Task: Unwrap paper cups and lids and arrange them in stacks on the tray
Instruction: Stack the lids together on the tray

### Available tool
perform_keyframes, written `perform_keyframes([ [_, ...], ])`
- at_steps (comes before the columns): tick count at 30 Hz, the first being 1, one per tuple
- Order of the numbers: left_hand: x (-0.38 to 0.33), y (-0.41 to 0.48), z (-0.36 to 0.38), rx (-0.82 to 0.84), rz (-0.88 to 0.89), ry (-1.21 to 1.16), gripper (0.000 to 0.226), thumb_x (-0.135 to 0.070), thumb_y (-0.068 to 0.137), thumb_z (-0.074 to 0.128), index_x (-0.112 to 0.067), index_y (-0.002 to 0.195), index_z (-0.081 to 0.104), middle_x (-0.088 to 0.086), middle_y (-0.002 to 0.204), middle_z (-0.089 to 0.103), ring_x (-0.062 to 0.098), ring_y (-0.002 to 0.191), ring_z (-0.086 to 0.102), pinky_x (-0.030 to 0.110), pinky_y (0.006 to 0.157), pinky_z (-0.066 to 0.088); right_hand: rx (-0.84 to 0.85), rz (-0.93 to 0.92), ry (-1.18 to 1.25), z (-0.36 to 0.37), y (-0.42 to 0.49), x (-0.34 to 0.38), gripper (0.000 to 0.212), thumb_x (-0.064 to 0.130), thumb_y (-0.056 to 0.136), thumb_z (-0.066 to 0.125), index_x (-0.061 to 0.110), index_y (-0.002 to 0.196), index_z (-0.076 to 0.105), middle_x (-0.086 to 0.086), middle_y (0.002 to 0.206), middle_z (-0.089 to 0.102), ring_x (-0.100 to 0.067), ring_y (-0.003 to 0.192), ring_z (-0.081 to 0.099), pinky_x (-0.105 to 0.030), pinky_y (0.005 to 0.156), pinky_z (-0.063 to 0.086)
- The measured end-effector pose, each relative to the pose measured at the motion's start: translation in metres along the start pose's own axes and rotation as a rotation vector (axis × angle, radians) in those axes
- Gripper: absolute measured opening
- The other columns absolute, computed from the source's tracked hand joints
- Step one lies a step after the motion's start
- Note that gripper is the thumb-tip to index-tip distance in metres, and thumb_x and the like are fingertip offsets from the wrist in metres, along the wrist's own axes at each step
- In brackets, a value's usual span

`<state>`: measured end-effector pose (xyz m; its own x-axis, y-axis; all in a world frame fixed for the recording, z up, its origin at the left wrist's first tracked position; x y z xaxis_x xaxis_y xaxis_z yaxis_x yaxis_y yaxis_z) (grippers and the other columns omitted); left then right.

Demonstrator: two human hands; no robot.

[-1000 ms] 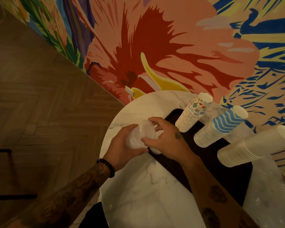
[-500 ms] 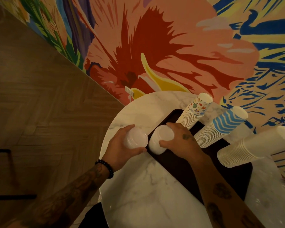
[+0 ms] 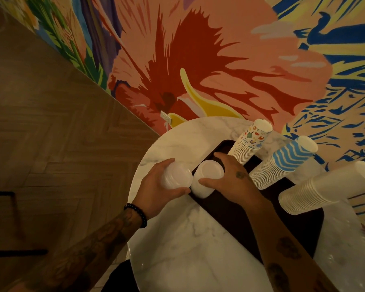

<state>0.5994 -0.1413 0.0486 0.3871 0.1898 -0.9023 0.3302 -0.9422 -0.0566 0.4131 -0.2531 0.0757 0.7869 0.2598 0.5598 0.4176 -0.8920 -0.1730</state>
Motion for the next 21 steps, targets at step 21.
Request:
perform_keyframes([
  [21,-0.021,-0.002,0.013,0.077,0.124,-0.010,0.083,-0.025,0.070,0.089,-0.021,0.142,0.047,-0.006,0.137,0.052,0.008,0.121,0.051,0.014,0.099,0.042,0.162,-0.094,0.109,0.011,-0.015,0.052,0.071,0.045,0.077,0.082,0.030,0.139,0.052,0.010,0.131,0.057,-0.013,0.117,0.055,-0.031,0.093,0.052],
])
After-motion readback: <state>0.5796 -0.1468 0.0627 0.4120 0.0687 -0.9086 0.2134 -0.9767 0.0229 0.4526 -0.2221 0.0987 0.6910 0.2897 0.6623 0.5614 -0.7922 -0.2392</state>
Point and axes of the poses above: each hand's wrist, its own y-axis towards the middle knuckle, its own z-axis out of the palm, x = y × z, the point moved 6 cm from there along y, towards the middle knuckle
